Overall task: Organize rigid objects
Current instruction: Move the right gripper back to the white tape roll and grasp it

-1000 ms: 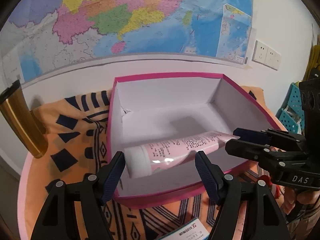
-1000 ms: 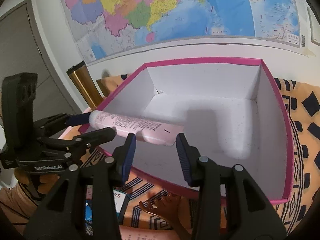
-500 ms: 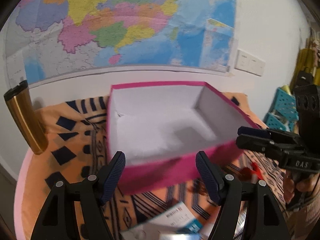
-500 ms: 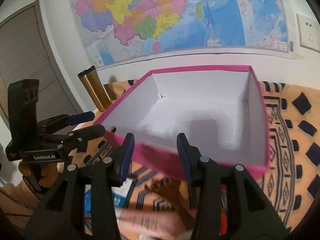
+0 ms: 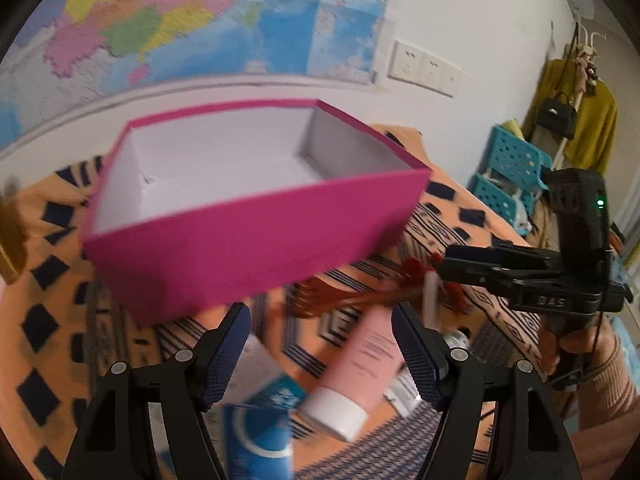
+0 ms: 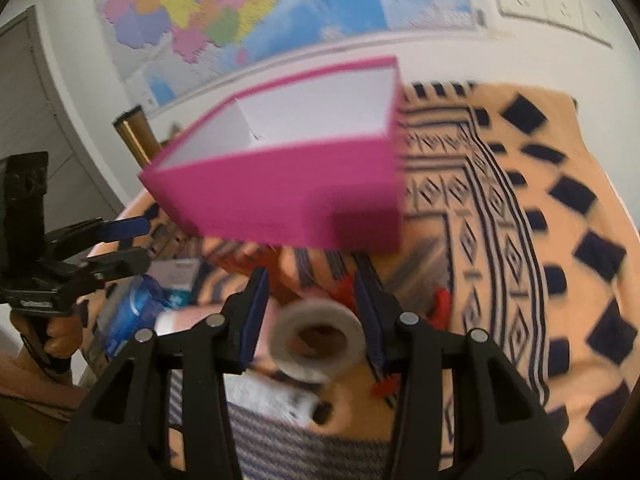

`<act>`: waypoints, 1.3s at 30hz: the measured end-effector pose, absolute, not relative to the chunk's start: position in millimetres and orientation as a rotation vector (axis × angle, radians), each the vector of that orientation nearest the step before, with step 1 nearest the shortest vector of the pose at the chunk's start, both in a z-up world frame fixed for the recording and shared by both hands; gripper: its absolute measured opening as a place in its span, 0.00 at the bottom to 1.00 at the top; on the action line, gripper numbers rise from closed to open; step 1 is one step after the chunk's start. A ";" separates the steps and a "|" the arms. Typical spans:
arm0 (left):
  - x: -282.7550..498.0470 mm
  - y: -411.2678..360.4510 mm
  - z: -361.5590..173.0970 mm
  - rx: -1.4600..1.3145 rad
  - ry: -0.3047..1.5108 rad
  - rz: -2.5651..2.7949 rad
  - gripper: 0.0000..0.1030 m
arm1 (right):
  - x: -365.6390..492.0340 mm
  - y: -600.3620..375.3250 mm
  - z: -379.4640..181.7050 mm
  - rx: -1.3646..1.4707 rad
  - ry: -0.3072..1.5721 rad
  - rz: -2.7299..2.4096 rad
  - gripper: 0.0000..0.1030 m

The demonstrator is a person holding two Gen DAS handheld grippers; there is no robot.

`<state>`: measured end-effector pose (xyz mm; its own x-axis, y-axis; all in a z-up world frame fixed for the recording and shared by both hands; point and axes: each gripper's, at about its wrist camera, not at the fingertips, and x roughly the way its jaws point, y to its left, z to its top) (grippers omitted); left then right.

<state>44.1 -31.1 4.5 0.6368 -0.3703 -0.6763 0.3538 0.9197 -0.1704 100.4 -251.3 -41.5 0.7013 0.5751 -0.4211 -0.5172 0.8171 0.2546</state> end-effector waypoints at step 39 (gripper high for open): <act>47.8 -118.2 -39.9 0.088 0.922 -0.582 0.16 | 75.8 -248.9 -67.7 0.058 0.522 0.706 0.24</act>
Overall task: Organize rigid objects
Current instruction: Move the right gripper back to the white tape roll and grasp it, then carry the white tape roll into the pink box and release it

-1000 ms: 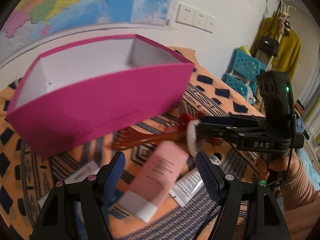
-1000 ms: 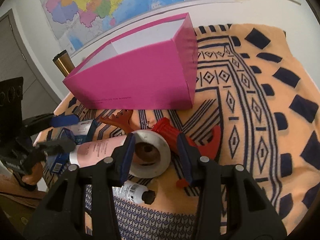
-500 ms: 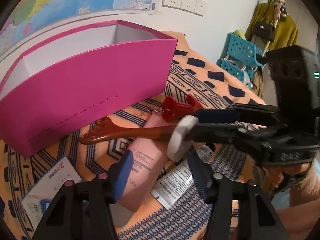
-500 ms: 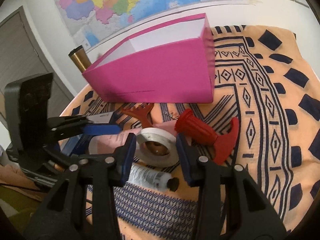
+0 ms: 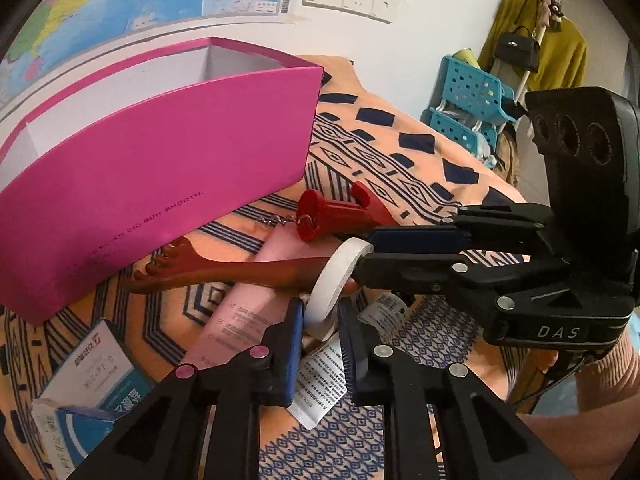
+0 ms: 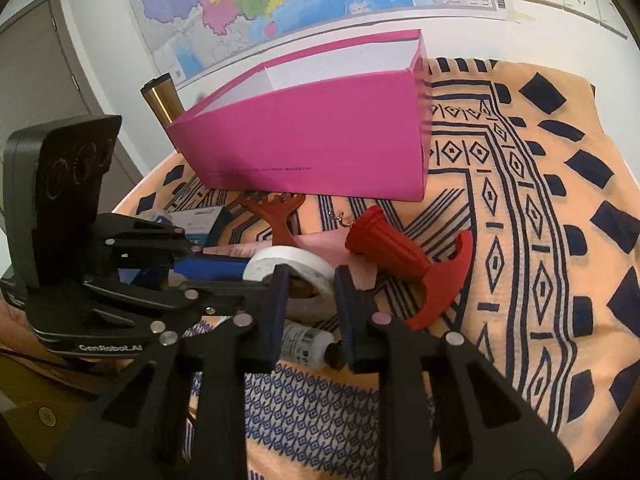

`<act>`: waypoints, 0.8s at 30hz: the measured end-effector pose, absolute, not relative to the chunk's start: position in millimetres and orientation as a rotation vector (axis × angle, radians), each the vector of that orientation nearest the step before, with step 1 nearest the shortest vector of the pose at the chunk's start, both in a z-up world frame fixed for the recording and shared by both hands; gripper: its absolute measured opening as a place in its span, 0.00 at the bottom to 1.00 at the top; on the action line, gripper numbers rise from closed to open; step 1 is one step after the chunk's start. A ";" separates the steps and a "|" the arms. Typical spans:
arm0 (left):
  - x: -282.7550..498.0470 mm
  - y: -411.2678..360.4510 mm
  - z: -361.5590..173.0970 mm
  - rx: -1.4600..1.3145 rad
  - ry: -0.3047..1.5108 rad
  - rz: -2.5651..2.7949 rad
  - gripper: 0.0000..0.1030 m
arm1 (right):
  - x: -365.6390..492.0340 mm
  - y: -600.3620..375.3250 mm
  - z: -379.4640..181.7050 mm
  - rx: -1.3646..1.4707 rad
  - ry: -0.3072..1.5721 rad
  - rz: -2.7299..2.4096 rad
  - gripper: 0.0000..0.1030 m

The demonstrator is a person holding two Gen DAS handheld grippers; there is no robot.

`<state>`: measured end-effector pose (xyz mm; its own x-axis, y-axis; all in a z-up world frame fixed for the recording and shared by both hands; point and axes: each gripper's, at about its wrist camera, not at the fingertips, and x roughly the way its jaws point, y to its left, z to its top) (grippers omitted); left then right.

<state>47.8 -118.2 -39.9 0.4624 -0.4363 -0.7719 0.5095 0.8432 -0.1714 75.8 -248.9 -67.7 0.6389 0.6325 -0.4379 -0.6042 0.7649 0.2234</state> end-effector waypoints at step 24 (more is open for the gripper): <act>38.5 -84.1 16.5 0.001 0.856 -0.605 0.15 | 45.2 -238.2 -14.9 0.041 0.387 0.763 0.17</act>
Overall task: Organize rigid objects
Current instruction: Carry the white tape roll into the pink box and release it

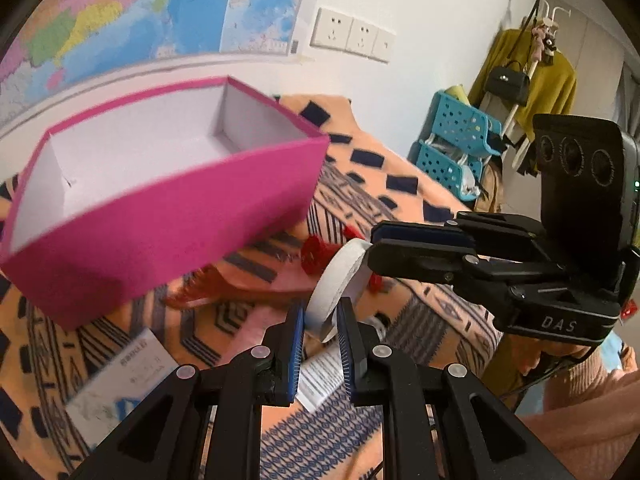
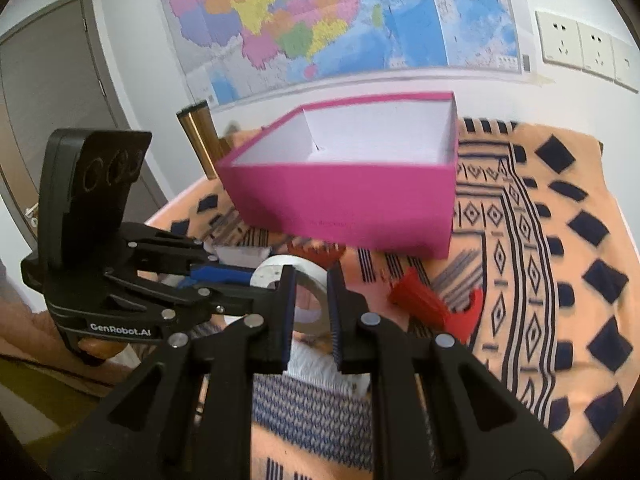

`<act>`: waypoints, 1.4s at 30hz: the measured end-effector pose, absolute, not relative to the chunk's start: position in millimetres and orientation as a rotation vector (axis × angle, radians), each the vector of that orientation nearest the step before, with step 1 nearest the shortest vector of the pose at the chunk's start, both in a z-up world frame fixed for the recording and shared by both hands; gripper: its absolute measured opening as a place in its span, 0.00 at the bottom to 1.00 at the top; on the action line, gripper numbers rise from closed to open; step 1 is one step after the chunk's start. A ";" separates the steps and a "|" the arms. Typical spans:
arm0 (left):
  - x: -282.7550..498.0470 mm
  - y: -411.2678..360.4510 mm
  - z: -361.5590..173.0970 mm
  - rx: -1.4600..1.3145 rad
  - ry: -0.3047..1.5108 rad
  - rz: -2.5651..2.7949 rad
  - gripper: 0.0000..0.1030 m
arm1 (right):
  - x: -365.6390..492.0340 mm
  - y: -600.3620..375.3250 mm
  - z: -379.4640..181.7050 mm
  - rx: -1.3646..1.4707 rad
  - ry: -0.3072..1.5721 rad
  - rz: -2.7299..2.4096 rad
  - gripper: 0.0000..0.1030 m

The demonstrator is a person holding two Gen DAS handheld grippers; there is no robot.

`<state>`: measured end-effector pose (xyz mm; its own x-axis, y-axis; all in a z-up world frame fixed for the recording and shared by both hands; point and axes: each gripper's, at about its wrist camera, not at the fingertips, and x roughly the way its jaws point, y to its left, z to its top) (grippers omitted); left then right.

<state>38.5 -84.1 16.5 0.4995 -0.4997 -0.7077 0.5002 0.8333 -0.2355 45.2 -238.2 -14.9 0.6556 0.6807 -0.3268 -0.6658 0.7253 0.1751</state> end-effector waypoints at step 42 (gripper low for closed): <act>126.8 -76.4 -28.8 0.037 0.990 -0.423 0.28 | 156.8 -208.4 -40.0 -0.046 0.574 0.629 0.44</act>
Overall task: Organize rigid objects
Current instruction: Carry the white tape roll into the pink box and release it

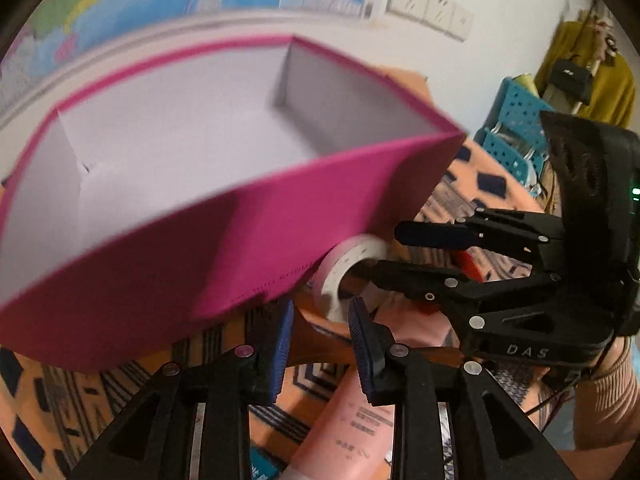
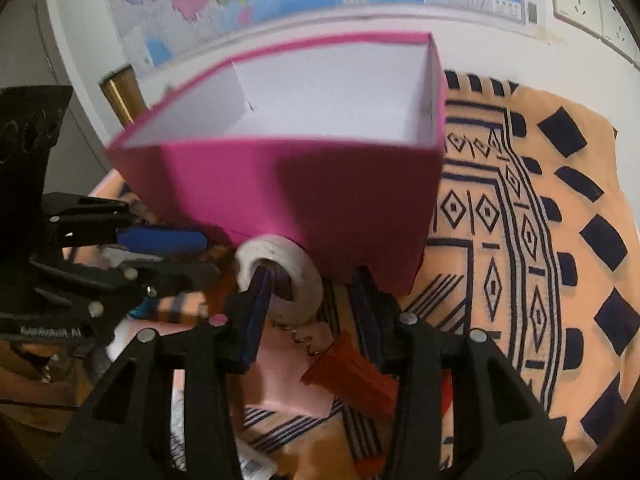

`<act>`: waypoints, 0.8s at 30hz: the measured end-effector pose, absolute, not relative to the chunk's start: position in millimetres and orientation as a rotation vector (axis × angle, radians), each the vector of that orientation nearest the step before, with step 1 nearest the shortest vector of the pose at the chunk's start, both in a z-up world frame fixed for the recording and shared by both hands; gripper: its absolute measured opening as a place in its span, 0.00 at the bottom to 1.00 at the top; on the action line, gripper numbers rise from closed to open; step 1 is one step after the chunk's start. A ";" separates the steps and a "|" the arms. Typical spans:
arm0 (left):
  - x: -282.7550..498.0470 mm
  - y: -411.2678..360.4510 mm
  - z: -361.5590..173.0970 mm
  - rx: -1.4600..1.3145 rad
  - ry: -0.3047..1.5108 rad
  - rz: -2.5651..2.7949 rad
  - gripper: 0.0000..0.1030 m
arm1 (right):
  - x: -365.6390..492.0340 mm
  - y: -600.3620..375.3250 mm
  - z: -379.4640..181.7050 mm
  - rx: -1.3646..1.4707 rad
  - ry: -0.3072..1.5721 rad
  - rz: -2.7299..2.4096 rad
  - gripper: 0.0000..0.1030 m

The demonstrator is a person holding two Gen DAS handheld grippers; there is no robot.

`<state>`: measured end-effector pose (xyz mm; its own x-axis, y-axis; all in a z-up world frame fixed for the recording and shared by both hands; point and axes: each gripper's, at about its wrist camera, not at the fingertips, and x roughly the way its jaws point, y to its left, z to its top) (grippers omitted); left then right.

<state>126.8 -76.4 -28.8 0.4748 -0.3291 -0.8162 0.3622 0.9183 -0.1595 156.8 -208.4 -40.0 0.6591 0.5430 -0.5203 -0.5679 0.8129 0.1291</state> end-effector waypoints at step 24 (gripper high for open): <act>112.6 -73.3 60.7 0.016 0.752 -0.521 0.27 | 118.0 -213.7 42.0 -0.065 0.387 0.689 0.17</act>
<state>112.6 -73.3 60.7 0.6100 -0.4455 -0.6552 0.4567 0.8735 -0.1688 118.0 -213.7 42.0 0.7040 0.6068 -0.3691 -0.6306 0.7731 0.0682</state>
